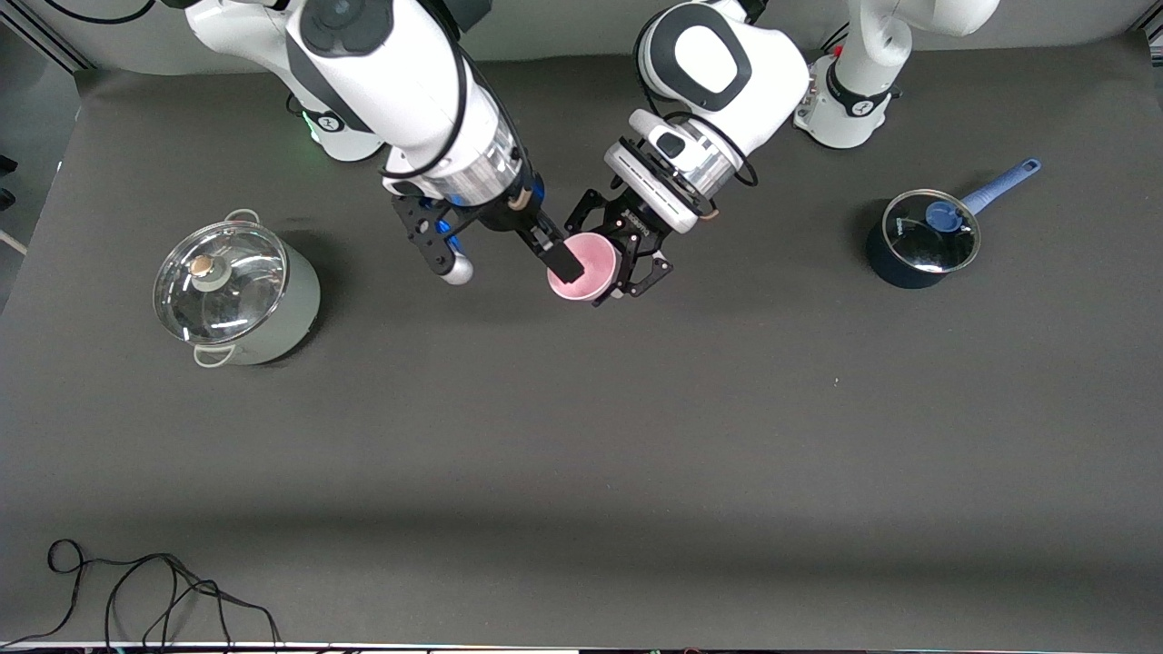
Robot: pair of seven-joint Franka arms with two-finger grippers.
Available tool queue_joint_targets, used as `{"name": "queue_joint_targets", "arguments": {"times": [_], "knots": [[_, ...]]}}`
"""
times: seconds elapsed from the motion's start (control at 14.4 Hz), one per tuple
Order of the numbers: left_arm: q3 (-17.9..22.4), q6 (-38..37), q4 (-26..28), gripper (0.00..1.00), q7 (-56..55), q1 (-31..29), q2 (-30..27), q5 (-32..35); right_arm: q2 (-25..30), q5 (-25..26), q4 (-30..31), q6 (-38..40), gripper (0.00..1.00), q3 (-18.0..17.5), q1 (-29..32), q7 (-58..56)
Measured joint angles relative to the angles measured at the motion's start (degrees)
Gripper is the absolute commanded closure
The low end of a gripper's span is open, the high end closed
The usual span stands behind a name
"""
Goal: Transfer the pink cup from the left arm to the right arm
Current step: 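Grasp the pink cup's rim with the right gripper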
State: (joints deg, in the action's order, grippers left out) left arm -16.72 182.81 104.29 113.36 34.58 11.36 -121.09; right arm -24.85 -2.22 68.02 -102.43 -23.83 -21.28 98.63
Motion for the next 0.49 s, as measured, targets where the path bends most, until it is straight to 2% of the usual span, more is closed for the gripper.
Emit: {"name": "queue_joint_targets", "arguments": {"times": [0.07,0.14,0.21,0.28,0.49], "knots": [[0.0,0.1,0.0,0.64,0.0,0.0,0.0,0.0,-0.4,0.1,0.0,0.0,0.22,0.0,-0.2,0.0],[0.0,0.1,0.0,0.64,0.0,0.0,0.0,0.0,-0.9,0.1,-0.1,0.0,0.47,0.0,-0.3,0.0],[0.0,0.1,0.0,0.64,0.0,0.0,0.0,0.0,-1.2,0.1,-0.1,0.0,0.80,0.0,-0.3,0.0],[0.0,0.2,0.0,0.64,0.0,0.0,0.0,0.0,-1.4,0.2,-0.2,0.0,0.99,0.0,-0.4,0.0],[0.0,0.2,0.0,0.63,0.0,0.0,0.0,0.0,-1.5,0.2,-1.0,0.0,1.00,0.0,-0.4,0.0]]}}
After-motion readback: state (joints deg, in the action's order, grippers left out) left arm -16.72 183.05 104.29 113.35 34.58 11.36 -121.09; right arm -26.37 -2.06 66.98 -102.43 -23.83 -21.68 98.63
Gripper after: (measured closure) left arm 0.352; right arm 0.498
